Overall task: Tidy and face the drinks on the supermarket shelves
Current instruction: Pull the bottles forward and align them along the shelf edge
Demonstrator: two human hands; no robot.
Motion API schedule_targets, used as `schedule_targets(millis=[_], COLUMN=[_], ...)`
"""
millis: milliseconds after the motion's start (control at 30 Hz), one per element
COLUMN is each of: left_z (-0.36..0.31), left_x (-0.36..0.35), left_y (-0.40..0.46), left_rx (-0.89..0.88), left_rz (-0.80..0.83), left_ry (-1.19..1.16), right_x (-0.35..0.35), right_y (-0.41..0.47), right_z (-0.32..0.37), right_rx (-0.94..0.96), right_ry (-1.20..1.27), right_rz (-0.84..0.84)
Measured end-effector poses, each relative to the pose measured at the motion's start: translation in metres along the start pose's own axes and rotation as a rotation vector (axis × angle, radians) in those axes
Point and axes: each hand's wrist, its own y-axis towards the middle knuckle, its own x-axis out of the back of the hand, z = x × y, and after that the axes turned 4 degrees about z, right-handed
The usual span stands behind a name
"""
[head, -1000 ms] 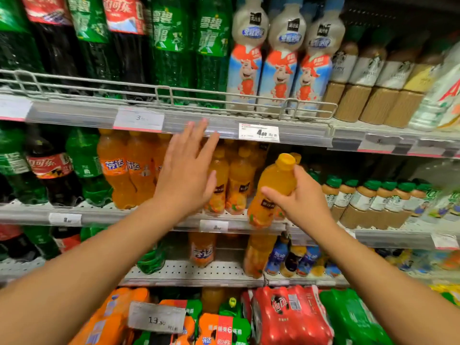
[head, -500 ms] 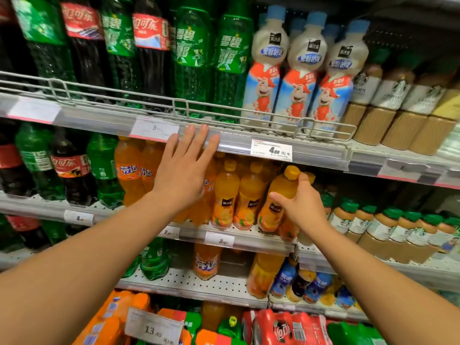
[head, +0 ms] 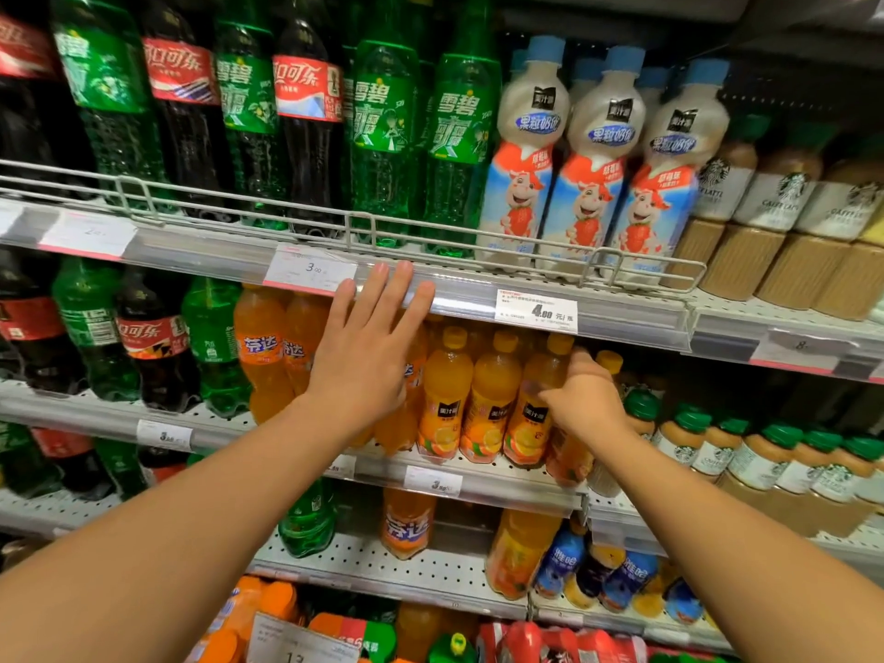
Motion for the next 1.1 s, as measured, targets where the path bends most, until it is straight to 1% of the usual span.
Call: schedule_targets(millis=[100,433,600,667,733,833,900,1000,1067,1100], left_z=[-0.001,-0.002,-0.002,0.000,0.002,0.004,0.006,0.014,0.023,0.029], left_x=[-0.002,-0.007,-0.004,-0.001,0.002,0.008,0.013,0.023,0.030,0.033], left_y=[0.000,0.001,0.000,0.000,0.000,-0.001,0.000,0.001,-0.006,-0.013], left_rx=[0.004,0.025,0.034,0.026,0.014,-0.001,-0.021,-0.070,-0.085,-0.073], left_rz=[-0.009,-0.007,0.053,0.085,0.107,0.132,0.144,0.179,0.185,0.178], left_ry=[-0.008,-0.013,0.004,0.025,0.038,0.039,0.027,-0.009,-0.011,-0.003], right_x=[-0.004,-0.018,-0.015,-0.009,0.000,0.013,0.025,0.045,0.052,0.053], right_y=[0.001,-0.004,-0.013,-0.024,-0.044,-0.078,-0.091,-0.093,-0.088,-0.083], right_z=[-0.002,-0.008,-0.003,0.005,0.015,0.030,0.048,0.090,0.122,0.137], right_rx=[-0.027,0.014,-0.004,0.013,0.083,0.324,0.487,0.705,0.800,0.824], right_ry=[-0.039,-0.097,-0.061,-0.100,-0.161,-0.242,-0.215,-0.089,-0.028,-0.038], right_rz=[0.018,0.008,0.061,0.055,0.025,0.035,0.064,0.027,-0.029,-0.053])
